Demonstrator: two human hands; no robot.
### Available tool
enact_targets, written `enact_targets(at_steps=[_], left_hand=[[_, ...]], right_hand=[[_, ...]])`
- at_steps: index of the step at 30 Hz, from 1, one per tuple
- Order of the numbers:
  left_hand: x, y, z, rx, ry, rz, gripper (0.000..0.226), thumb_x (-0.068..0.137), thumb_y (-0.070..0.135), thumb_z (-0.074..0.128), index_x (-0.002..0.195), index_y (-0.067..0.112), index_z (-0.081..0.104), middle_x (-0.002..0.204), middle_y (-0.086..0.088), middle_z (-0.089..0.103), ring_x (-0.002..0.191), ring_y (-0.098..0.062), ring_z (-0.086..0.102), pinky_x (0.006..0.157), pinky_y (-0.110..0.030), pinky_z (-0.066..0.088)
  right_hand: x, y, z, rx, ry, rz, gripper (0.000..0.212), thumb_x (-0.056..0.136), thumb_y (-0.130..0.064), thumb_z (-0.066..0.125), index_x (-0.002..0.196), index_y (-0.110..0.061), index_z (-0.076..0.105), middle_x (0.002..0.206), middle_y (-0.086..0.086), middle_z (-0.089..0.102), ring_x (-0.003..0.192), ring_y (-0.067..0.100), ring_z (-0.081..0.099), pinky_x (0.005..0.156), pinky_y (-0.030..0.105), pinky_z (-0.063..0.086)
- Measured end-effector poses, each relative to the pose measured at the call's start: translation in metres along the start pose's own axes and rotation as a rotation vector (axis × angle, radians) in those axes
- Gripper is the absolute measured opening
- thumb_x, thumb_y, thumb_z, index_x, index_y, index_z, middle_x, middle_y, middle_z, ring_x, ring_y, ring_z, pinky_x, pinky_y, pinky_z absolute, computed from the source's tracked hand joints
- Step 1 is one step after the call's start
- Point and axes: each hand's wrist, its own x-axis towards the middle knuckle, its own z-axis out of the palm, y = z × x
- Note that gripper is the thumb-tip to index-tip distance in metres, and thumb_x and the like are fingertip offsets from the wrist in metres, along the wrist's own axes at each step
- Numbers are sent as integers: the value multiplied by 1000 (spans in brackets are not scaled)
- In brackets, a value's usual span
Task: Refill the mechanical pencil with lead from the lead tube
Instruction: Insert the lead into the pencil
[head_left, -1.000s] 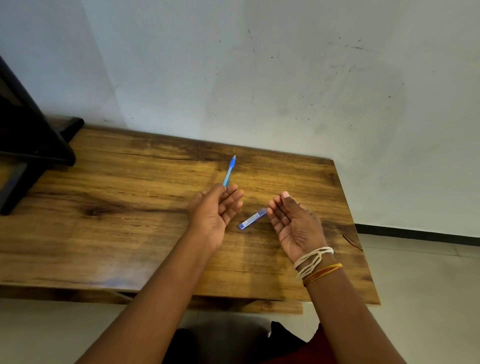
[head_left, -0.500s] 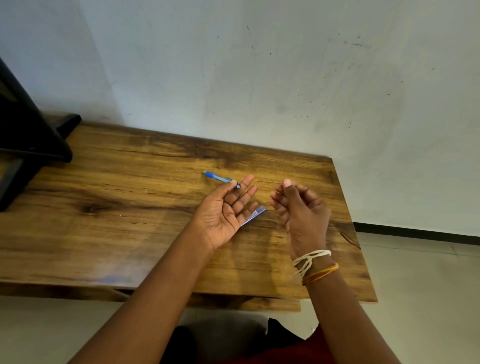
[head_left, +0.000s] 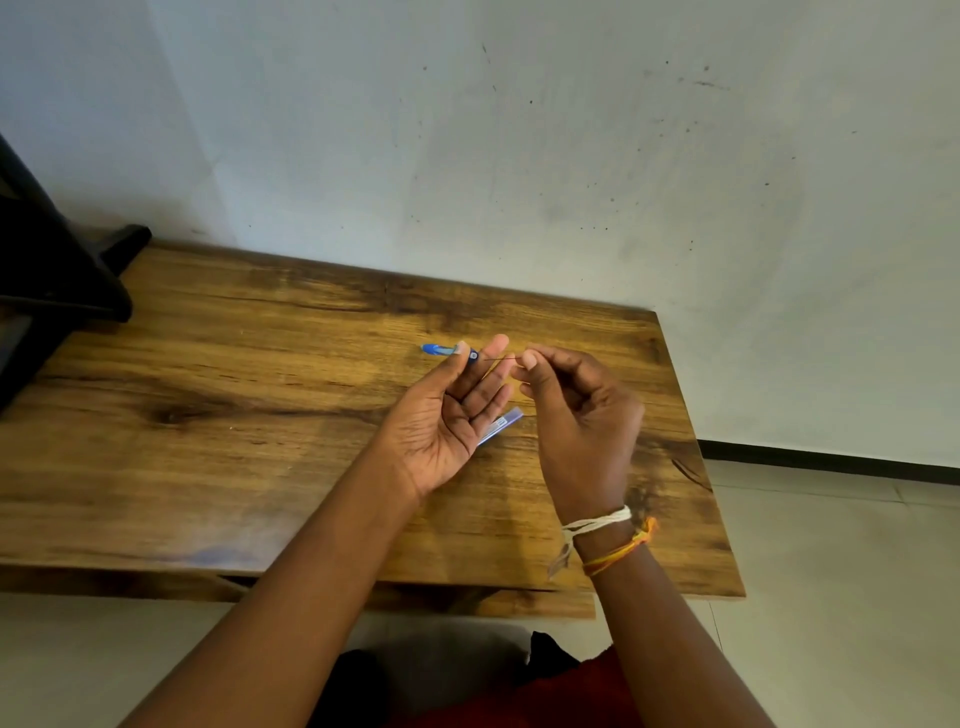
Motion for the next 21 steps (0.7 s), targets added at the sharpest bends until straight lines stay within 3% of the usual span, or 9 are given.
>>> enact_targets(at_steps=[6, 15, 21], left_hand=[[-2, 2, 2, -1, -6, -6, 24, 95, 19, 51, 110, 2, 59, 97, -6, 77, 78, -13, 74, 76, -30, 60], [-4, 5, -1, 39, -21, -21, 21, 93, 19, 53, 107, 4, 59, 83, -7, 77, 74, -14, 75, 72, -30, 60], [-3, 4, -3, 95, 5, -35, 21, 91, 18, 58, 78, 9, 72, 74, -7, 76, 71, -15, 74, 76, -34, 60]], right_hand=[[-1, -4, 4, 11, 6, -22, 14, 87, -16, 69, 98, -8, 74, 90, 2, 75, 84, 16, 73, 74, 36, 60], [-3, -6, 8, 14, -35, -27, 14, 87, -9, 68, 100, -7, 73, 95, -2, 75, 90, 10, 72, 77, 24, 57], [-3, -5, 9, -139, -77, -59, 15, 85, -13, 70, 99, -14, 75, 91, -3, 70, 86, 2, 67, 73, 14, 51]])
